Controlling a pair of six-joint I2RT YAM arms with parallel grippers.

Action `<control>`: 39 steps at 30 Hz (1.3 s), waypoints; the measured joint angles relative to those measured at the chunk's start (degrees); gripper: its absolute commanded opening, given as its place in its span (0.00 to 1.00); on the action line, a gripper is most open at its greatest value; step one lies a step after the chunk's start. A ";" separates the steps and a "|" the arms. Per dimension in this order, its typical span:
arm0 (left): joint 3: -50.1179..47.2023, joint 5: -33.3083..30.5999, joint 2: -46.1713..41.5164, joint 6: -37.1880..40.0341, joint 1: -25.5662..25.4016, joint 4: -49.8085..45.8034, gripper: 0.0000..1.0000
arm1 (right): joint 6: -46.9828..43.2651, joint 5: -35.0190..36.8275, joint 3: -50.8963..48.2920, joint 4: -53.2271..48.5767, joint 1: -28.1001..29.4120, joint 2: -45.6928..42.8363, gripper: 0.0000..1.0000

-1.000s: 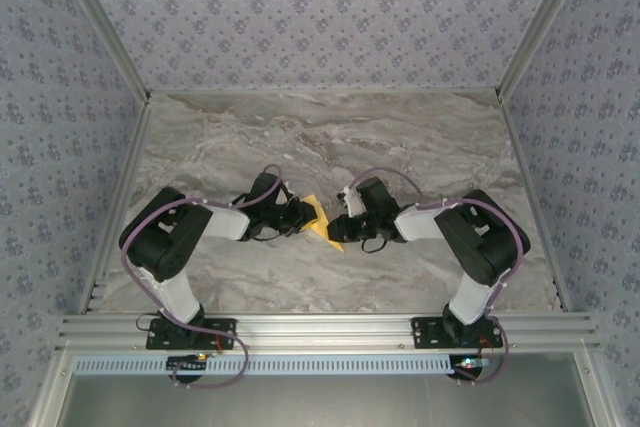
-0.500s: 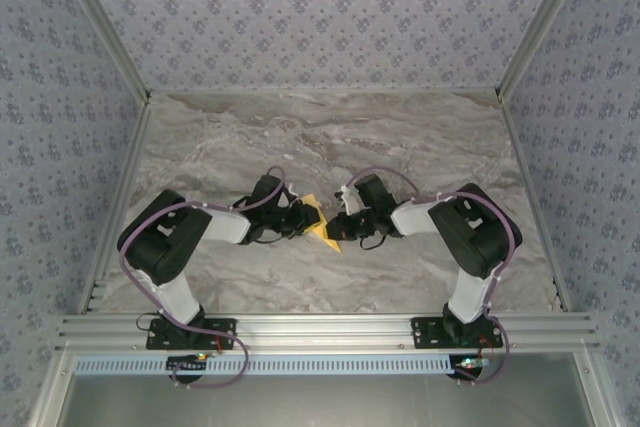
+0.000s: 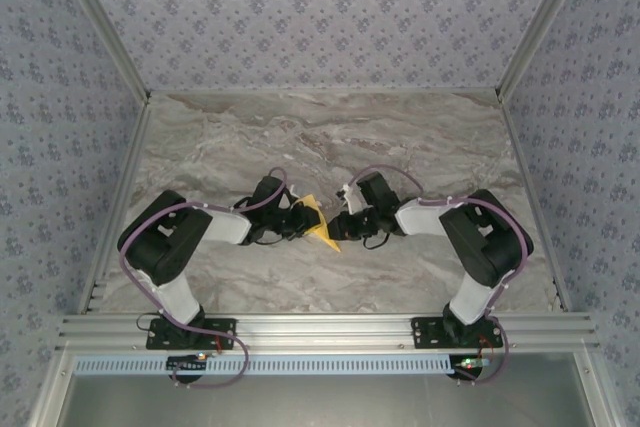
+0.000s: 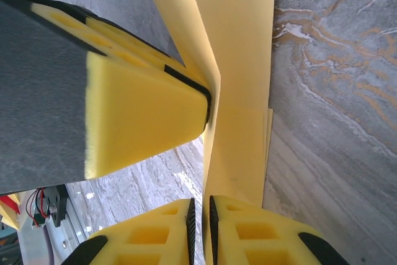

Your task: Fold a paper plane with a square sheet of paper (pick it up from the middle)

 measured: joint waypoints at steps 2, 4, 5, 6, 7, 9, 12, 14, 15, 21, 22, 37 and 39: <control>0.00 0.00 0.00 0.09 0.00 -0.22 0.20 | -0.13 -0.02 0.00 -0.55 0.00 -0.02 0.14; 0.00 -0.02 -0.02 0.22 0.00 -0.24 0.20 | -0.33 0.00 0.00 -1.09 0.00 0.02 0.12; 0.00 -0.02 -0.02 0.22 0.00 -0.26 0.20 | -0.42 0.00 0.00 -1.18 0.00 0.15 0.11; 0.00 0.00 -0.04 0.22 0.00 -0.26 0.20 | -0.57 0.00 0.00 -1.25 0.00 0.33 0.10; 0.00 -0.02 -0.04 0.22 0.00 -0.28 0.20 | -0.70 0.00 0.00 -1.29 0.00 0.61 0.09; 0.00 -0.11 -0.11 0.24 0.00 -0.44 0.20 | -0.85 0.00 0.00 -1.29 0.00 1.29 0.07; 0.00 -0.66 -0.57 0.33 0.00 -0.92 0.20 | -1.03 -0.02 0.04 -1.29 0.00 2.14 0.07; 0.00 -1.07 -1.38 0.44 0.00 -1.40 0.20 | -1.07 -0.20 0.28 -1.27 0.00 2.82 0.07; 0.00 -1.20 -1.84 0.50 0.00 -1.60 0.20 | -1.09 -0.35 0.44 -1.29 -0.02 2.95 0.07; -0.02 -1.51 -3.63 0.96 0.00 -1.77 0.21 | -1.29 -0.94 0.74 -1.33 -0.15 3.37 0.07; -0.02 -1.49 -3.65 1.18 0.00 -1.77 0.22 | -1.31 -0.96 0.76 -1.38 -0.15 3.37 0.07; 0.00 -2.40 -2.58 2.34 -0.33 -2.64 0.20 | -5.33 -1.01 2.58 -4.81 -0.02 3.13 0.21; 0.00 -2.82 -2.51 2.34 -0.33 -3.37 0.20 | -6.60 -0.76 2.62 -5.42 0.04 2.82 0.22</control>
